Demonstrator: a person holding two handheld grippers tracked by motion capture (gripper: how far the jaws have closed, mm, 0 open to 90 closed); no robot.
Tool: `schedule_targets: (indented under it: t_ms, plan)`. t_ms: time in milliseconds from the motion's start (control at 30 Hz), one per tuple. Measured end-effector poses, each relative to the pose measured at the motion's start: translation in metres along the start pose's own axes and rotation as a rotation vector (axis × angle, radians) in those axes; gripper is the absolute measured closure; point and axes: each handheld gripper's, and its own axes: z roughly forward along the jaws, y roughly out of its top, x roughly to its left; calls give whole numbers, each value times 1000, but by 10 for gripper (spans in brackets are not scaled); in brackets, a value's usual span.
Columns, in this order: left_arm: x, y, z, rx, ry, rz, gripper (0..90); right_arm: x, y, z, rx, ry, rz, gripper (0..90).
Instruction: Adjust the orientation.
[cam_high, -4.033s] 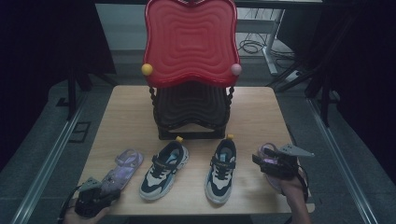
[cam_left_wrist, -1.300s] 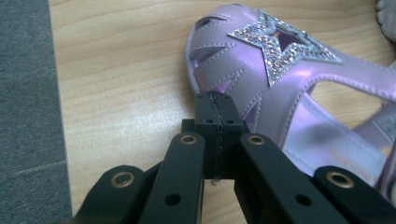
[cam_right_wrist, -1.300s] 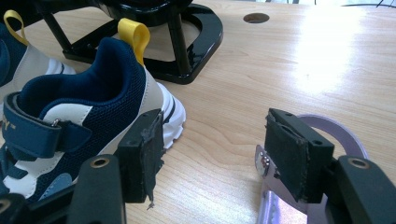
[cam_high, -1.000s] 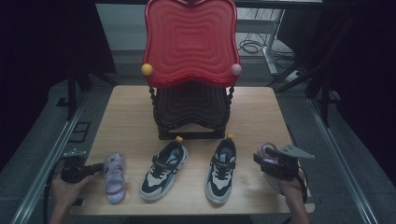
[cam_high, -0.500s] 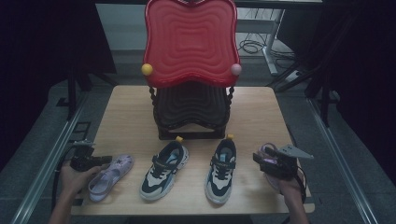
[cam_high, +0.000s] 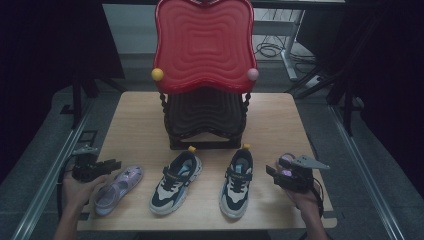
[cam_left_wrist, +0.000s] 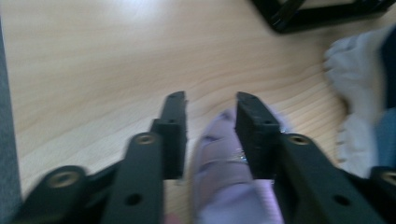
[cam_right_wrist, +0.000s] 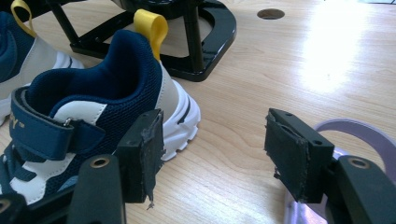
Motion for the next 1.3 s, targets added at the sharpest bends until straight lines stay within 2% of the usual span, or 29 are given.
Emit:
schedule_targets:
  t_ms: [167, 200, 267, 333, 367, 433, 500, 567, 667, 833, 1067, 1200, 1300]
  plan:
    - [-32, 9, -19, -66, -5, 36, 429, 7, 3, 5, 6, 30, -9, 386]
    - [-32, 9, -19, -66, -5, 36, 404, 7, 3, 5, 6, 30, -9, 386]
    - [-51, 11, -27, -83, -45, 59, 385, 13, 4, 10, 17, 59, -31, 386]
    - [-65, 12, -29, -77, -45, 85, 395, 16, 5, 12, 19, 72, -30, 386]
    - [-65, 12, -29, -77, -45, 85, 399, 17, 5, 13, 19, 86, -26, 386]
    - [-75, 12, -31, -81, -43, 98, 399, 19, 6, 14, 14, 125, -18, 388]
    - [-84, 9, -30, -111, -62, 96, 397, 21, 8, 15, 16, 131, -31, 388]
    - [-87, 6, -27, -117, -61, 95, 393, 23, 8, 16, 17, 135, -37, 389]
    - [-88, 2, -22, -89, -53, 112, 390, 23, 8, 16, 21, 133, -50, 391]
    - [-87, -2, -19, -95, -48, 111, 393, 21, 8, 15, 18, 114, -53, 397]
    - [-102, -1, -12, -90, -82, 139, 389, 13, 11, 1, -5, 115, -73, 405]
    - [-107, -1, -9, -79, -85, 156, 387, 5, 9, -10, -2, 98, -62, 470]
    - [-108, -2, -9, -70, -86, 153, 387, -4, 7, -22, -1, 95, -95, 577]
